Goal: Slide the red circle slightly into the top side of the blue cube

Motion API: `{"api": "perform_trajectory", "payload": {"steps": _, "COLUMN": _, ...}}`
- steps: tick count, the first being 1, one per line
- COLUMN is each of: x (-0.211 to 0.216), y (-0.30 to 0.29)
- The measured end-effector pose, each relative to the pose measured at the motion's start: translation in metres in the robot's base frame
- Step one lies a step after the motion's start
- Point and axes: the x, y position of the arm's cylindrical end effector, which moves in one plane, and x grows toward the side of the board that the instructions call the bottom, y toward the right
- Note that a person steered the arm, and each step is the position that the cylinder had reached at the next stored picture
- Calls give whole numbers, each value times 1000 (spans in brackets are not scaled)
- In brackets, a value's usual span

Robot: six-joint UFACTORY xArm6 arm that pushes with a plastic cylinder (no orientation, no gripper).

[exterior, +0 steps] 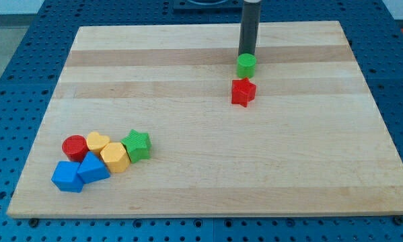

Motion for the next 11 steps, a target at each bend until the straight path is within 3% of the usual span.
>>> {"api": "perform_trajectory", "payload": {"steps": 2, "x": 40, "y": -3}}
{"api": "perform_trajectory", "payload": {"steps": 4, "x": 47, "y": -111}}
{"api": "perform_trajectory", "payload": {"steps": 7, "x": 110, "y": -278}}
{"api": "perform_trajectory", "payload": {"steps": 11, "x": 222, "y": -329}}
